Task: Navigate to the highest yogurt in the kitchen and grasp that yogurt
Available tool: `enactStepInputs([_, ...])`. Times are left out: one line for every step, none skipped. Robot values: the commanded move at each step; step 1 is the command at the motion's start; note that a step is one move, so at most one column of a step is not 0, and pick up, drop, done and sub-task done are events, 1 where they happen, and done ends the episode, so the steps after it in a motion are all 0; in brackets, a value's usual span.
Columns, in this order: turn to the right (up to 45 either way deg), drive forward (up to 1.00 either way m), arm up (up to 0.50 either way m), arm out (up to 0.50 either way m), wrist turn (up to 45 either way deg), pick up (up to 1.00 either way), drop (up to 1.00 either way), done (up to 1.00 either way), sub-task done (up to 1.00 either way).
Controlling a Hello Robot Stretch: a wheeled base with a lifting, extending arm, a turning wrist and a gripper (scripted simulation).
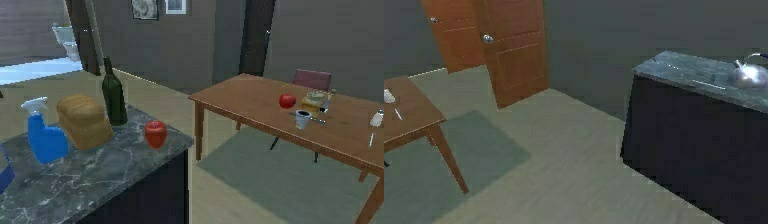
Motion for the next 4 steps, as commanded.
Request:
enactStepInputs([15.0, 0.0, 0.0, 0.0, 0.0, 0.0, 0.0, 0.0, 0.0])
enactStepInputs([0.0, 0.35, 0.0, 0.0, 0.0, 0.0, 0.0, 0.0, 0.0])
enactStepInputs([45.0, 0.0, 0.0, 0.0, 0.0, 0.0, 0.0, 0.0, 0.0])
enactStepInputs([45.0, 0.0, 0.0, 0.0, 0.0, 0.0, 0.0, 0.0, 0.0])
